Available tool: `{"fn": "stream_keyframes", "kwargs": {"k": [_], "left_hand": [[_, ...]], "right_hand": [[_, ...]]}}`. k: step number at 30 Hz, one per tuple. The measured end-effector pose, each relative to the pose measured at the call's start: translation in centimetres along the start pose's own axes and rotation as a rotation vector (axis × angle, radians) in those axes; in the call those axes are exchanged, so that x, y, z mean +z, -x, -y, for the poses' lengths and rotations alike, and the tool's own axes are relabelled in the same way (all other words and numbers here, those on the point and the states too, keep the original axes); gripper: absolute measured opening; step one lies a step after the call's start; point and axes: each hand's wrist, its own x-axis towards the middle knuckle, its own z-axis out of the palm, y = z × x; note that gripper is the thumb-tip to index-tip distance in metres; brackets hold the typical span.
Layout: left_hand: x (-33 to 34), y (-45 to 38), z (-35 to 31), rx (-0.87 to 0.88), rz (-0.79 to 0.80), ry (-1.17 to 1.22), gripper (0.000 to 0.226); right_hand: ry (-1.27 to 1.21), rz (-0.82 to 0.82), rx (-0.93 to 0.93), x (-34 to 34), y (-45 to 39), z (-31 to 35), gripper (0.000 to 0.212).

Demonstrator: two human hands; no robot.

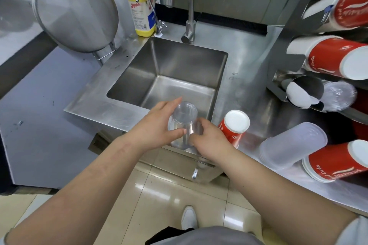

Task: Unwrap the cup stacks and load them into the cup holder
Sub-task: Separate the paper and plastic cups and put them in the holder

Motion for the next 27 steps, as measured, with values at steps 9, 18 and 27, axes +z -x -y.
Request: {"fn": "stream_keyframes", "kwargs": {"k": [9,18,27], "left_hand": [[-2.5,-3.1,-7.5,0.276,-0.054,-0.361,0.073],[2.7,-6.0,-12.1,0.301,0.309,-0.35,0.088],[5.2,-6.3,-11.6,0.221,0.311,-0.295,0.077]], "right_hand": [[-0.096,-0.061,-0.153,-7.9,5.2,1.9,0.035],[-0.199,-0.252,0.047,-8.8,4.7,-6.2,0.057],[-0.1,-0.225,0.059,-4.5,2.9,-9.9,0.072]]}}
